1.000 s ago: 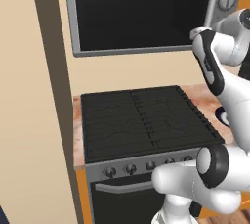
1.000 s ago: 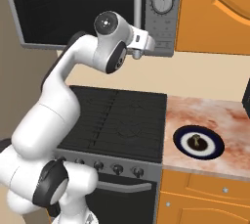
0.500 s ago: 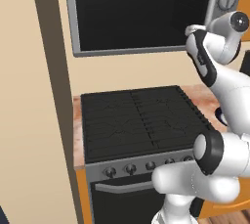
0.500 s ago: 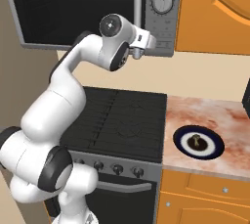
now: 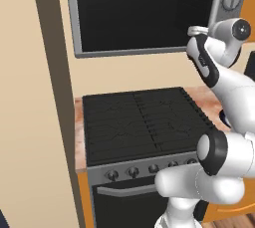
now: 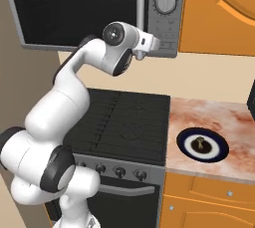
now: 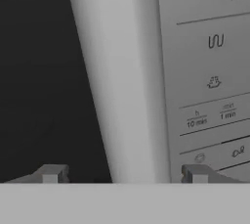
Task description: Pick the mushroom from the counter and place it in the microwave. Then turn on the microwave.
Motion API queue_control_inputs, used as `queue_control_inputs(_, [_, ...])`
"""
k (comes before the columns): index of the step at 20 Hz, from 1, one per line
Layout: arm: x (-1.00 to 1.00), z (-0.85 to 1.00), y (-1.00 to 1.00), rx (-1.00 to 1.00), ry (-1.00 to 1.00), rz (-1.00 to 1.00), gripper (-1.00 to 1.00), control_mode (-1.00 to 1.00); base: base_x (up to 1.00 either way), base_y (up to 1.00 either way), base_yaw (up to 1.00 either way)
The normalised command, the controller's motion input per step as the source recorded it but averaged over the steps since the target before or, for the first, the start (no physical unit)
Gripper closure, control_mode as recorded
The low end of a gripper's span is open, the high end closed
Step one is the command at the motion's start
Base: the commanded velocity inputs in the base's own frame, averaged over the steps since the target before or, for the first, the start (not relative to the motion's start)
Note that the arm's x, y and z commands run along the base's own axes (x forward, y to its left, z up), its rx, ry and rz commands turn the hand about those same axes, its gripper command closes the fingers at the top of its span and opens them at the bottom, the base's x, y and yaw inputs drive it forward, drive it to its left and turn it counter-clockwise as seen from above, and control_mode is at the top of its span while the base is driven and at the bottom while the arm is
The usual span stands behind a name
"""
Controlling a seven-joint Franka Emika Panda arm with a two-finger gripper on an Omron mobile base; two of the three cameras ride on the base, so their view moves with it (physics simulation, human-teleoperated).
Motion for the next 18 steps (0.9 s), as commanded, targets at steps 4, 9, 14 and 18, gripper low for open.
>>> queue_control_inputs(4, [0.08,0.04,0.0,0.0,-0.05,0.0,1.0,-1.0,0.0,0.0,0.0])
queue_control_inputs(9, [-0.28,0.32,0.11,0.0,-0.02,0.0,1.0,-1.0,0.0,0.0,0.0])
queue_control_inputs(14, [-0.68,0.53,0.18,0.0,-0.05,0.0,1.0,-1.0,0.0,0.0,0.0])
queue_control_inputs(18, [-0.87,0.6,0.2,-0.01,-0.07,0.0,1.0,-1.0,0.0,0.0,0.0])
